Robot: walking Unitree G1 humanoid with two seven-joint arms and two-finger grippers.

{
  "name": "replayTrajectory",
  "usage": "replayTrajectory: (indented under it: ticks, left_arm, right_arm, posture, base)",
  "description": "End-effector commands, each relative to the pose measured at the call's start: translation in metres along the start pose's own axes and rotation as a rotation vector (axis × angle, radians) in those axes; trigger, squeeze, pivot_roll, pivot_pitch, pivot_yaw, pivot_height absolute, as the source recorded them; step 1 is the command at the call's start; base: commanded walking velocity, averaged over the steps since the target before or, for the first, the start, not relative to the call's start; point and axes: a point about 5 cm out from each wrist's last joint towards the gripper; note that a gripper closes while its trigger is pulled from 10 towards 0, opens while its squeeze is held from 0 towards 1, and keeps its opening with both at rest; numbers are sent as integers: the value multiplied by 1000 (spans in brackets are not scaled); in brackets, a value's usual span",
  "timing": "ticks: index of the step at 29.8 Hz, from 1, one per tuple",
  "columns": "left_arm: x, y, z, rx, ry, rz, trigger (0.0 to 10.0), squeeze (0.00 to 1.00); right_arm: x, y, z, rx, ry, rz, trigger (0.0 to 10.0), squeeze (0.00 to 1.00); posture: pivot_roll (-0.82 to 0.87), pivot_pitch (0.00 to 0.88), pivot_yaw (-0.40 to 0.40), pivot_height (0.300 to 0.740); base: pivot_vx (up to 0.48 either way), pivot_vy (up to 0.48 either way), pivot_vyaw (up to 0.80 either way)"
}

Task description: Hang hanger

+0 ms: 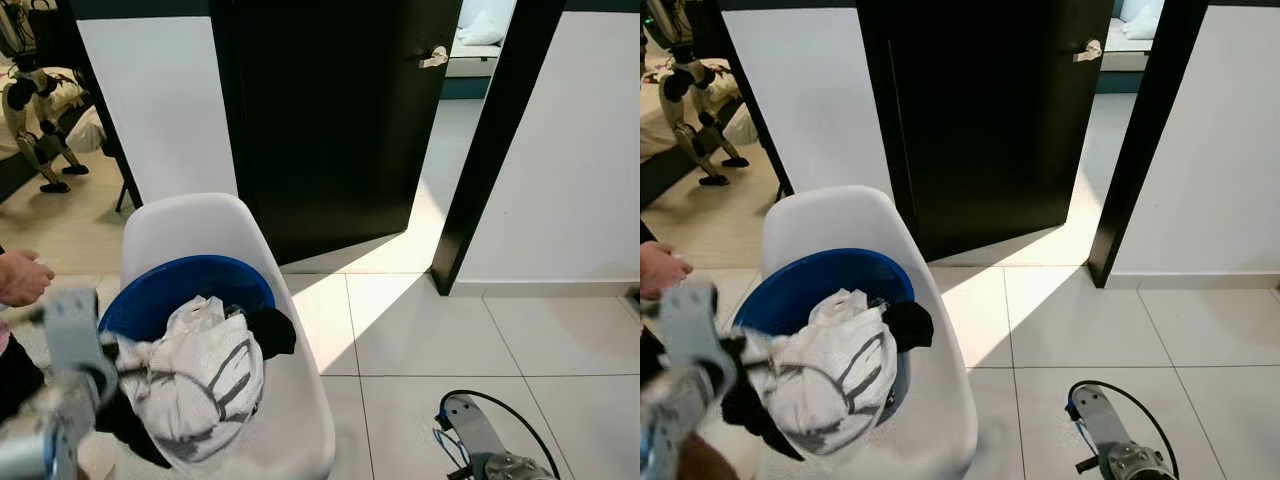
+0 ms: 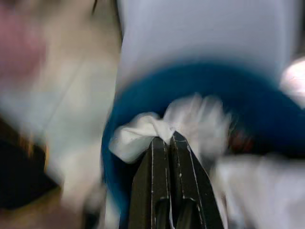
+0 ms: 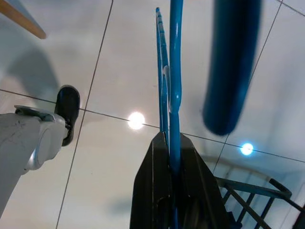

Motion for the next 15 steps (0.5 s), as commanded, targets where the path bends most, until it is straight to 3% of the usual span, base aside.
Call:
replayTrajectory:
  ticks: [1, 4, 6, 7, 8, 11, 13, 15]
  left_arm:
    - [41, 2, -5, -52, 170, 17, 0, 0]
    - [52, 6, -6, -88, 214, 12, 0, 0]
    - [88, 16, -11, -200, 351, -13, 0, 0]
    - [88, 16, -11, -200, 351, -13, 0, 0]
    - [109, 20, -16, -257, 431, -32, 0, 0]
    - [122, 22, -19, -292, 482, -43, 0, 0]
    - [164, 21, -31, -389, 642, -67, 0, 0]
    - [176, 19, -35, -407, 686, -69, 0, 0]
  right_arm:
    - [-1, -2, 0, 4, -3, 3, 10000, 0]
    - [-1, -2, 0, 4, -3, 3, 10000, 0]
    - [-1, -3, 0, 3, -3, 5, 10000, 0]
    - [-1, -3, 0, 3, -3, 5, 10000, 0]
    - [-1, -3, 0, 2, -4, 6, 10000, 0]
    - [-1, -3, 0, 2, -4, 7, 10000, 0]
    - [-1, -3, 1, 3, -3, 9, 10000, 0]
    - [-1, -3, 1, 3, -3, 10, 10000, 0]
  posture:
    - [18, 0, 8, 740]
    - [17, 0, 9, 740]
    - [16, 0, 9, 740]
    - [16, 0, 9, 740]
    - [16, 0, 9, 740]
    - [17, 0, 9, 740]
    - [17, 0, 12, 740]
    - [17, 0, 12, 740]
  base:
    - [0, 0, 0]
    - [0, 0, 0]
    - [0, 0, 0]
    - [0, 0, 0]
    - [0, 0, 0]
    - [0, 0, 0]
    - [0, 0, 0]
    - [0, 0, 0]
Point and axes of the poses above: a point about 5 cm out from each wrist's last joint towards the gripper, its own z axis pointing out of the wrist towards the gripper, its own x axis along the axis of the wrist's last joint, y = z × x, and after that the axes turned 7 degrees about z, right-handed
